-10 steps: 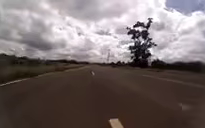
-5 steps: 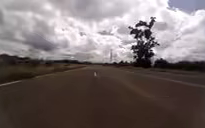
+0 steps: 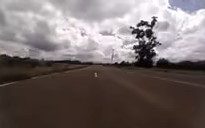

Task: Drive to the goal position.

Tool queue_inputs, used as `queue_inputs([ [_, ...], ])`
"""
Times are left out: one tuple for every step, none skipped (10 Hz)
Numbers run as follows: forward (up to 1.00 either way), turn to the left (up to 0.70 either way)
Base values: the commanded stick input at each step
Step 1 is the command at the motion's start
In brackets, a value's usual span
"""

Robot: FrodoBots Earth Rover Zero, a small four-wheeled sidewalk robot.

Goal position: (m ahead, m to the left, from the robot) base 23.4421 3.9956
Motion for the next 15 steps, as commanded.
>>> queue_inputs([
  [1.00, 0.00],
  [1.00, 0.00],
  [1.00, 0.00],
  [1.00, 0.00],
  [1.00, 0.00],
  [1.00, 0.00],
  [1.00, 0.00],
  [1.00, 0.00],
  [1.00, 0.00],
  [1.00, 0.00],
  [1.00, 0.08],
  [1.00, 0.20],
  [1.00, 0.22],
  [1.00, 0.10],
  [1.00, 0.00],
])
